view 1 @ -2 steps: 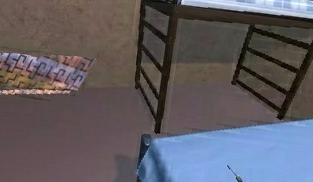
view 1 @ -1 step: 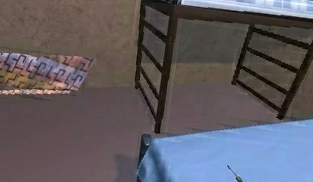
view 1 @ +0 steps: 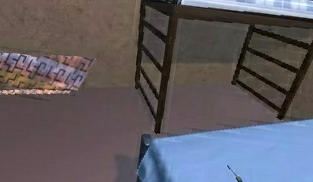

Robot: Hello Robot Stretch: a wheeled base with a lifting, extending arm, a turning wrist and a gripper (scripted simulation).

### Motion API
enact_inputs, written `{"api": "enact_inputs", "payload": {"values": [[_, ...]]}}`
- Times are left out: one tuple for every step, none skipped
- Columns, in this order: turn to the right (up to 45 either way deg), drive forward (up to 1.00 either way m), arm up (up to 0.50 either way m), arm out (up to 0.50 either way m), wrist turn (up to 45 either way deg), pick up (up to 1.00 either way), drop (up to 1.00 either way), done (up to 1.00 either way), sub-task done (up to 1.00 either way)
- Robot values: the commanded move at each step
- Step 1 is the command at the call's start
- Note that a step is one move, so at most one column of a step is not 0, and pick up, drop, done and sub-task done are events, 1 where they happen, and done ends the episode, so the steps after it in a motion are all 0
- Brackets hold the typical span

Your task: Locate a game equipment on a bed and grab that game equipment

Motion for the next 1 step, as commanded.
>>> {"api": "enact_inputs", "payload": {"values": [[0.0,0.00,0.00,0.00,0.0,0.00,0.00,1.00,0.00]]}}
